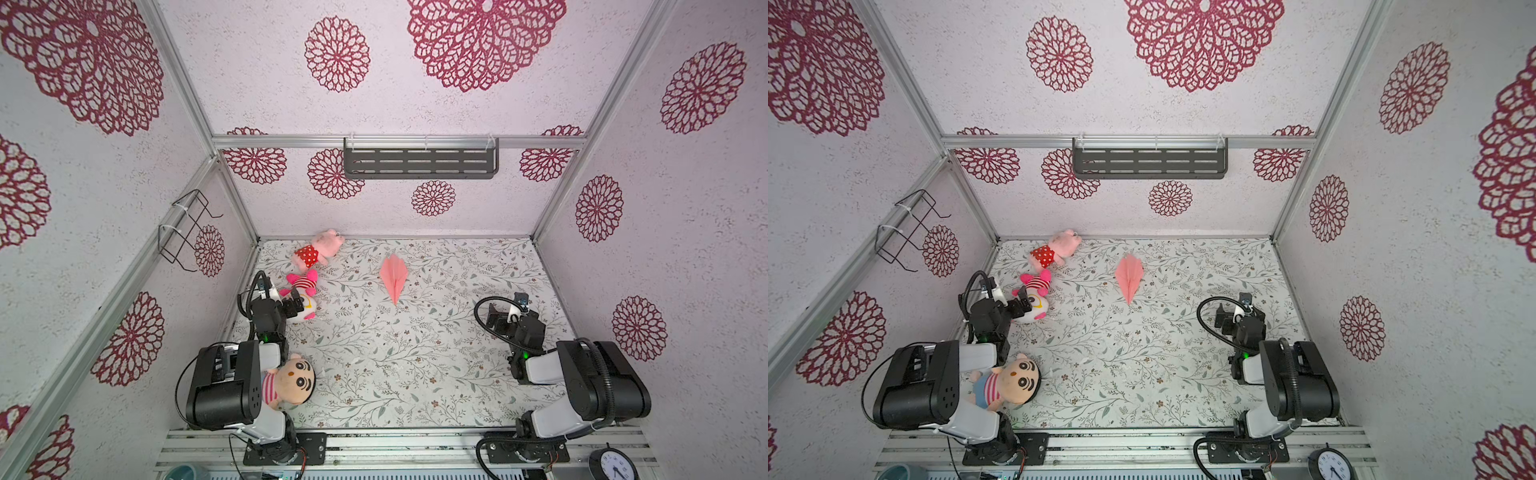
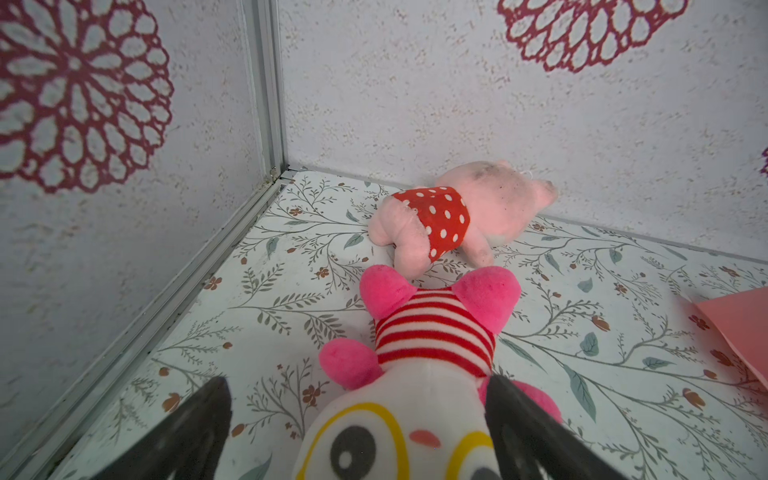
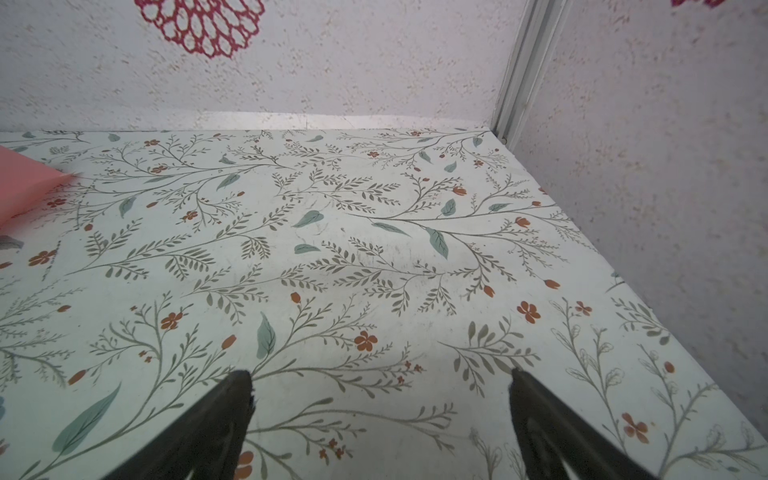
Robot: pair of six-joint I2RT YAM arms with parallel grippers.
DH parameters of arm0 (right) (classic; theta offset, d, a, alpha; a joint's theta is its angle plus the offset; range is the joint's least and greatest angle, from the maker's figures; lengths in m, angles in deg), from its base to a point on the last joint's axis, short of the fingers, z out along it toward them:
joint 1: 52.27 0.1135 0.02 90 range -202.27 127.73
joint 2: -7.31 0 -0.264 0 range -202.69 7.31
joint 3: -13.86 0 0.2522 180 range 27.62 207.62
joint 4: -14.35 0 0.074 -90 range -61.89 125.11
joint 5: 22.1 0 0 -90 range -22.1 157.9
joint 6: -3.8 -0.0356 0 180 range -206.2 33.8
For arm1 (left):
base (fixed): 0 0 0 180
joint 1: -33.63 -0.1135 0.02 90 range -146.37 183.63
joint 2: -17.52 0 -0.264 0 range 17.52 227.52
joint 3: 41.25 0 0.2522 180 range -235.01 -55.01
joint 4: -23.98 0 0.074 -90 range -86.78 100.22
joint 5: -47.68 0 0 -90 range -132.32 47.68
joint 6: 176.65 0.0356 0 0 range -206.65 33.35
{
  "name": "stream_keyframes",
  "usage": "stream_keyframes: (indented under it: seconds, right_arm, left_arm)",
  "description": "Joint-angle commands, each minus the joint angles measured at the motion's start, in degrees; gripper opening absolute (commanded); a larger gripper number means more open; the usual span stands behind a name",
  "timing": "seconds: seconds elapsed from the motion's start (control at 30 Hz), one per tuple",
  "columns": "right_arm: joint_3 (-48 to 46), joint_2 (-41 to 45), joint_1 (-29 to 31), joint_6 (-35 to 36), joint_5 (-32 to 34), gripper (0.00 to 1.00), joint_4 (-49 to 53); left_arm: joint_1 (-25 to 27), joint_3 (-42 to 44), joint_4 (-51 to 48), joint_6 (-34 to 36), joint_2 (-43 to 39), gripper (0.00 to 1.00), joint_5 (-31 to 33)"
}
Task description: Fold a paper plane with a square sheet of paper (pick it up from the middle)
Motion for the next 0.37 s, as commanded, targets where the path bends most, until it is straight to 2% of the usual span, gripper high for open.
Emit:
stream_keyframes:
  seconds: [0.0, 0.33]
  right_arm:
    - [1.31, 0.08, -0.34, -0.24, -0.46, 0.99, -3.03]
    - [1.19, 0.15, -0.34, -0.32, -0.33, 0.99, -2.96]
  left_arm:
    - [0.54, -0.15, -0.43, 1.68, 0.38, 0.97, 0.78]
    - [0.42, -0.54, -1.13, 1.54, 0.57, 0.97, 0.74]
